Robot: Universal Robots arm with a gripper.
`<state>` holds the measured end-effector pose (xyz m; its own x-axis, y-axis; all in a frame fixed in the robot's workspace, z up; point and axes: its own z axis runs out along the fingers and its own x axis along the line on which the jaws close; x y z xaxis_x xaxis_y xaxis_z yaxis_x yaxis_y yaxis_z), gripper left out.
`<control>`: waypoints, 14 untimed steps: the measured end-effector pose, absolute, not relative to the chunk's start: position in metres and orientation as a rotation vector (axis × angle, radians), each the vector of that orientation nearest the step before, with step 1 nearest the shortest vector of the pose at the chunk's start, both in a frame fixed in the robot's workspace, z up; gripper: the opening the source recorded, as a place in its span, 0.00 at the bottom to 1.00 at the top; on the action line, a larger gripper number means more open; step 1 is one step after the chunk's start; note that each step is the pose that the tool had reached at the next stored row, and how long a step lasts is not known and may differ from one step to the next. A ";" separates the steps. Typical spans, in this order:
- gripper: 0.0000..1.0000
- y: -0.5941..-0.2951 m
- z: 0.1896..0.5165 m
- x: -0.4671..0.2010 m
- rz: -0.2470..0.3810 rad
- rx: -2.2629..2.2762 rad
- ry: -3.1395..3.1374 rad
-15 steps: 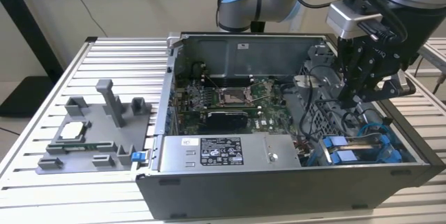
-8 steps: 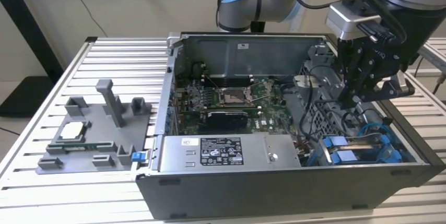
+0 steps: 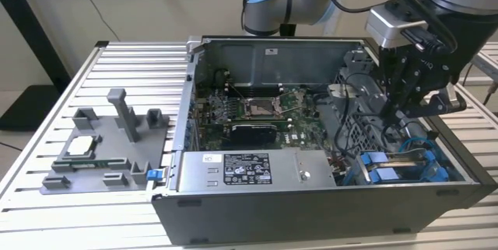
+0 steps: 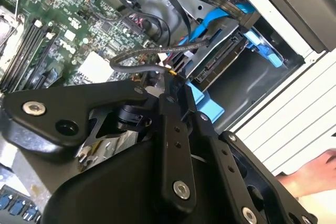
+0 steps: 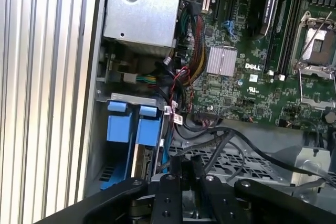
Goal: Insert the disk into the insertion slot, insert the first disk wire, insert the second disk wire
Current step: 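Insert the first disk wire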
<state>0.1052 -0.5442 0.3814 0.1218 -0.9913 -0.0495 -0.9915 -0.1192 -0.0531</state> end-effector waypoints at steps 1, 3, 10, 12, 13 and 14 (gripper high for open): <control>0.00 -0.545 0.381 0.106 0.002 -2.296 2.037; 0.00 -0.547 0.381 0.107 0.002 -2.295 2.039; 0.00 -0.552 0.381 0.112 0.018 -2.309 2.058; 0.00 -0.553 0.381 0.115 0.035 -2.320 2.068; 0.00 -0.553 0.381 0.116 0.043 -2.325 2.073; 0.00 -0.554 0.381 0.117 0.051 -2.329 2.078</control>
<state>0.1170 -0.5539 0.3806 0.1132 -0.9929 -0.0375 -0.9935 -0.1135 0.0069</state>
